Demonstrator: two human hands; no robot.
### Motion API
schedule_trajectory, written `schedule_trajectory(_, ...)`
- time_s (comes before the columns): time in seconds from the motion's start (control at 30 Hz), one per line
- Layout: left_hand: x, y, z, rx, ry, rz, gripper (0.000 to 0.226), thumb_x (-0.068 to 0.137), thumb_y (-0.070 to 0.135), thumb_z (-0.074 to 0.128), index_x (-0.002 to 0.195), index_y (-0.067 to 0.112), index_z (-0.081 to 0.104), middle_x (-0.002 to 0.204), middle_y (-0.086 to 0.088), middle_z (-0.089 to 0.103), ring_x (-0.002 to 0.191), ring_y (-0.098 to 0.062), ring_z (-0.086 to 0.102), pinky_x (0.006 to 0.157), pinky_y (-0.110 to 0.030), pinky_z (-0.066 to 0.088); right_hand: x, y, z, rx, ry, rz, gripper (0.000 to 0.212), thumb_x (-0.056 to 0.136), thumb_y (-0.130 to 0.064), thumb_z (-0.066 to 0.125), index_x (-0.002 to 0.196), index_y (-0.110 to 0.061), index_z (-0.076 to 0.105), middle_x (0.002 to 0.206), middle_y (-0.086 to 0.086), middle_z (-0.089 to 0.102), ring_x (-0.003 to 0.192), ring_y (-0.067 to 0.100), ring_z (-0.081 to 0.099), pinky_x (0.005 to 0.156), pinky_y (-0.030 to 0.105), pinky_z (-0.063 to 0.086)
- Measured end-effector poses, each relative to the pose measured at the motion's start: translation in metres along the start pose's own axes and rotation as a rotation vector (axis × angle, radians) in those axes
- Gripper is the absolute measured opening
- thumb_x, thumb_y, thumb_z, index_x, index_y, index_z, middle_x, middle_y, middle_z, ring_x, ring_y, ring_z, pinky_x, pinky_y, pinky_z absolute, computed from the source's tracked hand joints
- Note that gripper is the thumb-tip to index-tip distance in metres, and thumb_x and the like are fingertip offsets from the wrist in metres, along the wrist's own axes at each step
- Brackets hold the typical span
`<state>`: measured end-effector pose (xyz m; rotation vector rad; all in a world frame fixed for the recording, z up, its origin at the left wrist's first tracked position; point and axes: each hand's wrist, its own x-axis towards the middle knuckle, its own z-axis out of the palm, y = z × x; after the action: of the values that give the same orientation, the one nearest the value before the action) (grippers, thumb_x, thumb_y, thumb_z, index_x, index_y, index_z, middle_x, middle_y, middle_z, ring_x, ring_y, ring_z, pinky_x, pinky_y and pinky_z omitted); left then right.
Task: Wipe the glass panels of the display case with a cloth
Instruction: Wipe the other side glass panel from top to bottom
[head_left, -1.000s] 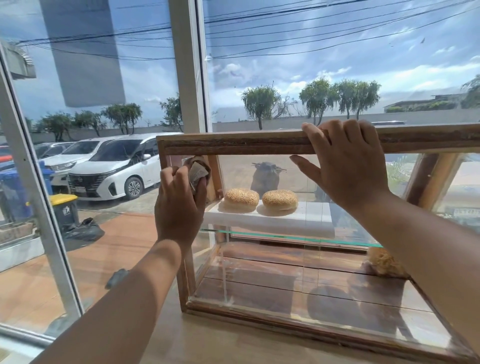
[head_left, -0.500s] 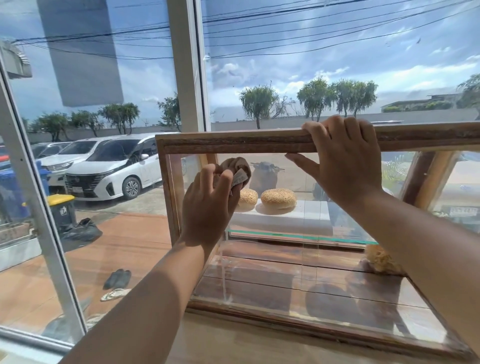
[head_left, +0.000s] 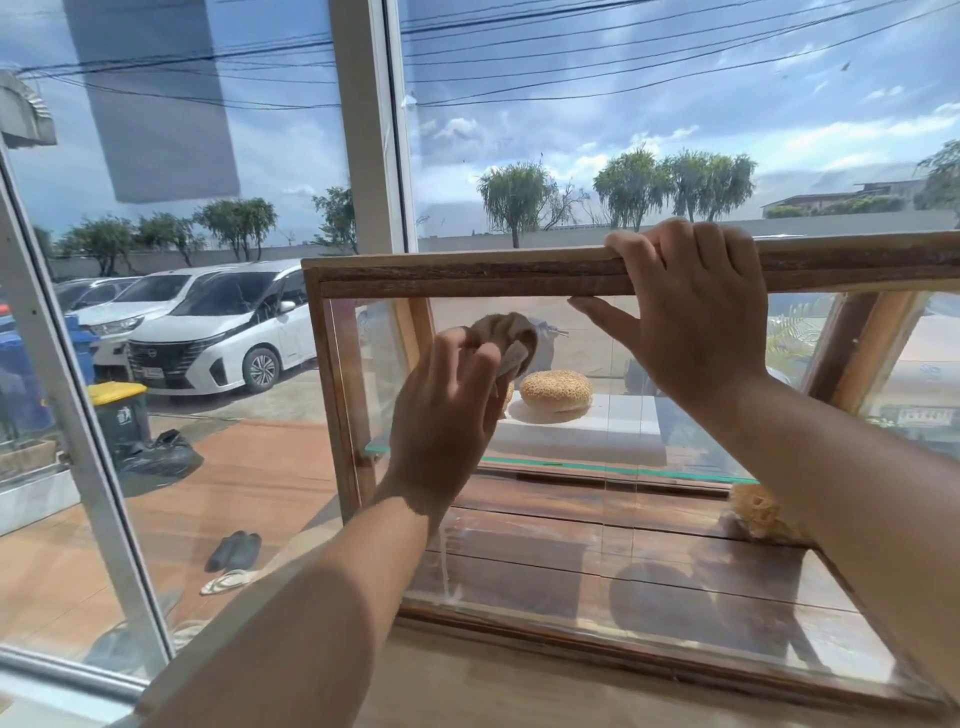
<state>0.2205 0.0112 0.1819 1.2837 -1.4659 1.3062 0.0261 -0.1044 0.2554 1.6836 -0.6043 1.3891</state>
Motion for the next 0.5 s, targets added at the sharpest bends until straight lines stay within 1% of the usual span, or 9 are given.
schedule_trajectory(0.03,0.0,0.005,0.003,0.003,-0.029,0.078,0.024,0.094,0.022,0.058,0.109,0.009,0.045,0.107,-0.024,0.056,0.089,-0.031,0.059,0.066,-0.036,0.056,0.0,0.0,0.0,-0.003,-0.001,-0.001,0.053,0.1,-0.063,0.047,0.117,-0.014,0.056,0.099,0.013,0.058,0.088,0.034,0.053,0.084,0.043,0.036)
schedule_trajectory(0.07,0.0,0.006,0.005,0.015,-0.047,0.115,0.026,0.094,0.025,0.056,0.112,0.009,0.046,0.108,-0.023,0.056,0.089,-0.031,0.059,0.068,-0.037,0.055,0.0,0.0,0.0,-0.004,-0.002,-0.001,0.053,0.1,-0.064,0.047,0.117,-0.014,0.055,0.099,0.013,0.057,0.088,0.034,0.053,0.084,0.043,0.035)
schedule_trajectory(0.17,-0.006,-0.01,0.003,0.077,-0.025,0.089,0.037,0.093,0.028,0.055,0.126,0.014,0.046,0.111,-0.019,0.052,0.092,-0.029,0.055,0.071,-0.038,0.054,-0.001,0.001,-0.001,0.006,-0.007,-0.001,0.054,0.1,-0.063,0.046,0.117,-0.013,0.055,0.099,0.013,0.057,0.089,0.034,0.053,0.084,0.044,0.035)
schedule_trajectory(0.23,-0.013,-0.024,0.0,0.124,-0.016,0.051,0.038,0.093,0.028,0.054,0.128,0.015,0.046,0.109,-0.022,0.055,0.091,-0.031,0.056,0.071,-0.039,0.054,0.0,0.001,-0.001,-0.001,-0.009,0.001,0.054,0.1,-0.063,0.046,0.117,-0.012,0.056,0.099,0.014,0.057,0.089,0.034,0.053,0.085,0.044,0.035)
schedule_trajectory(0.3,-0.021,-0.037,-0.002,0.151,-0.021,-0.03,0.036,0.095,0.03,0.053,0.127,0.015,0.047,0.11,-0.022,0.052,0.091,-0.033,0.056,0.071,-0.041,0.054,0.0,0.001,0.0,-0.008,-0.013,-0.001,0.055,0.101,-0.063,0.045,0.117,-0.012,0.056,0.099,0.014,0.058,0.089,0.034,0.053,0.086,0.044,0.035)
schedule_trajectory(0.37,-0.03,-0.048,-0.005,0.166,-0.012,-0.171,0.034,0.097,0.03,0.053,0.127,0.015,0.047,0.112,-0.022,0.047,0.094,-0.036,0.055,0.071,-0.042,0.054,0.0,0.001,0.0,-0.01,-0.013,-0.002,0.055,0.101,-0.063,0.045,0.116,-0.011,0.057,0.099,0.014,0.058,0.089,0.035,0.053,0.086,0.044,0.034)
schedule_trajectory(0.43,-0.034,-0.054,-0.008,0.161,0.008,-0.321,0.032,0.098,0.026,0.054,0.127,0.013,0.046,0.114,-0.025,0.047,0.097,-0.037,0.053,0.07,-0.044,0.054,-0.001,0.001,0.001,-0.021,-0.005,-0.001,0.056,0.101,-0.063,0.045,0.116,-0.011,0.057,0.099,0.014,0.058,0.089,0.034,0.054,0.086,0.044,0.035)
schedule_trajectory(0.5,-0.032,-0.05,-0.009,0.134,0.037,-0.411,0.026,0.097,0.021,0.053,0.118,0.01,0.042,0.114,-0.028,0.047,0.098,-0.04,0.052,0.07,-0.048,0.055,0.0,0.0,0.002,-0.028,0.006,-0.005,0.055,0.101,-0.063,0.045,0.116,-0.012,0.057,0.098,0.014,0.058,0.088,0.034,0.054,0.086,0.044,0.035)
